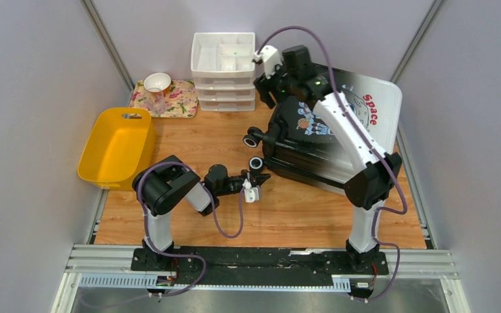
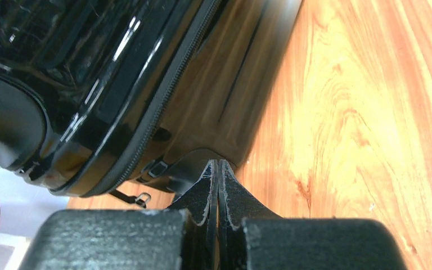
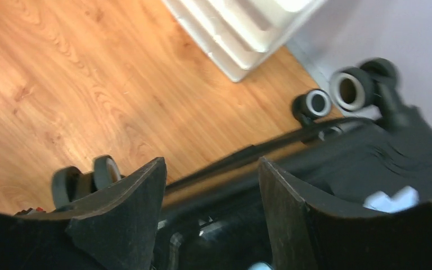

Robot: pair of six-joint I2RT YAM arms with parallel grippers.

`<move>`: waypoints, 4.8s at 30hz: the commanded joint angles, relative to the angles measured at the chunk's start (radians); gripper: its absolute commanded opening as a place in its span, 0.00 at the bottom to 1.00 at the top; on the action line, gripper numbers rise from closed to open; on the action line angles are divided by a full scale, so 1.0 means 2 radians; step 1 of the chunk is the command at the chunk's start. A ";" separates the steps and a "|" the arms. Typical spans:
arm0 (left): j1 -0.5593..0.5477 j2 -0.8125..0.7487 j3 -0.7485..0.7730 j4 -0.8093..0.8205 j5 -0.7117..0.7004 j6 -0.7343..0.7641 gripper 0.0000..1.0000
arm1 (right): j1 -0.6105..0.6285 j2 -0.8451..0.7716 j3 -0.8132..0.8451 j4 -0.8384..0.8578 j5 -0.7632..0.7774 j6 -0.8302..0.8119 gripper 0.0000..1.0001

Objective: Open, take out, and arrange the luggage

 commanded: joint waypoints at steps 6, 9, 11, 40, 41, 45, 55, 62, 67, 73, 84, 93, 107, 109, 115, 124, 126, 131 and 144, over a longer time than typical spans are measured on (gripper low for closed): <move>0.003 -0.034 -0.046 0.164 -0.014 0.017 0.00 | 0.082 0.088 0.048 -0.002 0.087 -0.055 0.59; 0.012 -0.070 -0.083 0.163 -0.007 0.006 0.24 | 0.086 0.107 0.041 -0.032 0.090 -0.071 0.56; 0.022 -0.103 -0.115 0.162 0.008 0.000 0.36 | 0.087 0.114 0.036 -0.062 0.082 -0.080 0.56; 0.067 -0.274 -0.195 -0.012 0.000 -0.264 0.55 | 0.100 -0.171 -0.317 -0.329 -0.164 -0.344 0.31; 0.050 -0.261 -0.188 0.000 -0.008 -0.270 0.54 | 0.098 -0.182 -0.330 -0.321 -0.157 -0.334 0.30; 0.013 -0.202 -0.153 0.055 -0.026 -0.283 0.54 | 0.073 -0.227 -0.332 -0.284 -0.141 -0.304 0.41; 0.004 -0.184 -0.158 0.053 -0.052 -0.305 0.56 | 0.105 -0.307 -0.277 -0.318 -0.111 -0.330 0.93; 0.004 -0.237 -0.188 -0.002 -0.080 -0.322 0.59 | 0.171 -0.290 -0.317 -0.244 -0.032 -0.304 0.95; 0.004 -0.252 -0.199 -0.011 -0.078 -0.339 0.60 | 0.190 -0.253 -0.313 -0.252 -0.028 -0.319 0.95; 0.004 -0.241 -0.196 -0.016 -0.093 -0.354 0.60 | 0.195 -0.224 -0.327 -0.265 -0.026 -0.330 0.93; -0.017 -0.189 -0.169 0.036 -0.085 -0.366 0.58 | 0.187 -0.214 -0.319 -0.281 0.039 -0.318 0.00; -0.073 -0.122 -0.107 0.101 -0.106 -0.338 0.54 | 0.147 -0.253 -0.238 -0.339 0.034 -0.336 0.00; -0.134 -0.032 -0.033 0.160 -0.161 -0.323 0.47 | 0.141 -0.276 -0.320 -0.281 0.001 -0.284 0.00; -0.138 -0.029 -0.027 0.160 -0.168 -0.323 0.47 | 0.141 -0.274 -0.313 -0.285 -0.010 -0.278 0.00; -0.157 -0.033 -0.017 0.161 -0.196 -0.309 0.49 | 0.141 -0.271 -0.286 -0.305 -0.068 -0.260 0.00; -0.177 -0.025 0.002 0.161 -0.238 -0.284 0.49 | 0.142 -0.284 -0.336 -0.302 -0.102 -0.252 0.00; -0.178 -0.023 0.007 0.161 -0.245 -0.284 0.49 | 0.145 -0.284 -0.337 -0.293 -0.114 -0.243 0.00; -0.185 -0.020 0.016 0.161 -0.250 -0.280 0.49 | 0.154 -0.271 -0.321 -0.287 -0.123 -0.218 0.00; -0.195 -0.010 0.038 0.162 -0.266 -0.296 0.48 | 0.151 -0.287 -0.375 -0.262 -0.088 -0.218 0.00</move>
